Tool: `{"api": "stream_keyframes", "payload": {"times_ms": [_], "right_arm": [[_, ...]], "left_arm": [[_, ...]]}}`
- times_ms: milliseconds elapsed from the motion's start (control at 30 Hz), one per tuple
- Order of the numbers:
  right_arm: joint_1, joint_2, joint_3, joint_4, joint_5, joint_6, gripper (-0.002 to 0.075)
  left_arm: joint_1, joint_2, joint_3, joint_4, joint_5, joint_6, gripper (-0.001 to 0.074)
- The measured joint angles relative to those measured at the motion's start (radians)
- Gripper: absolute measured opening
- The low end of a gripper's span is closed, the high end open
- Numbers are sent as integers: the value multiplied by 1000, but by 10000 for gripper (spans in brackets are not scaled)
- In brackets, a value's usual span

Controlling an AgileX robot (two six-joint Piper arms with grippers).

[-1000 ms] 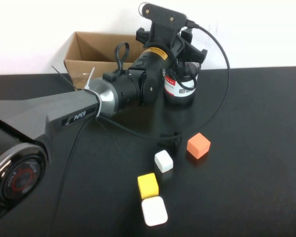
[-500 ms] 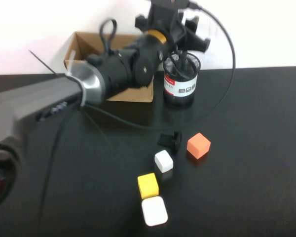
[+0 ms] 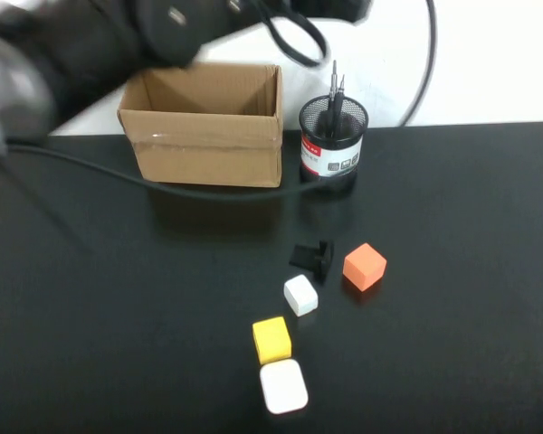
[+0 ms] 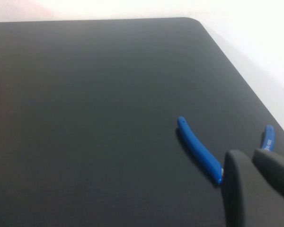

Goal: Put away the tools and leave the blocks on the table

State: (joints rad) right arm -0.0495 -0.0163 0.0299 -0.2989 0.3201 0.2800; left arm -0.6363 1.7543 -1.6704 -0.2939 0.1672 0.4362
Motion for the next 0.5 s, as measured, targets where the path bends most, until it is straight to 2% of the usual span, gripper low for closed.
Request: {"api": "stream_keyframes", "payload": {"times_ms": [267,500], "right_arm": [[0,0,0,0,0,0,-6],[0,0,0,0,0,0,-6]], "left_arm": [[49,-203,33,7,247,-8,0],[81,-495,260,15,245,-62,0]]}}
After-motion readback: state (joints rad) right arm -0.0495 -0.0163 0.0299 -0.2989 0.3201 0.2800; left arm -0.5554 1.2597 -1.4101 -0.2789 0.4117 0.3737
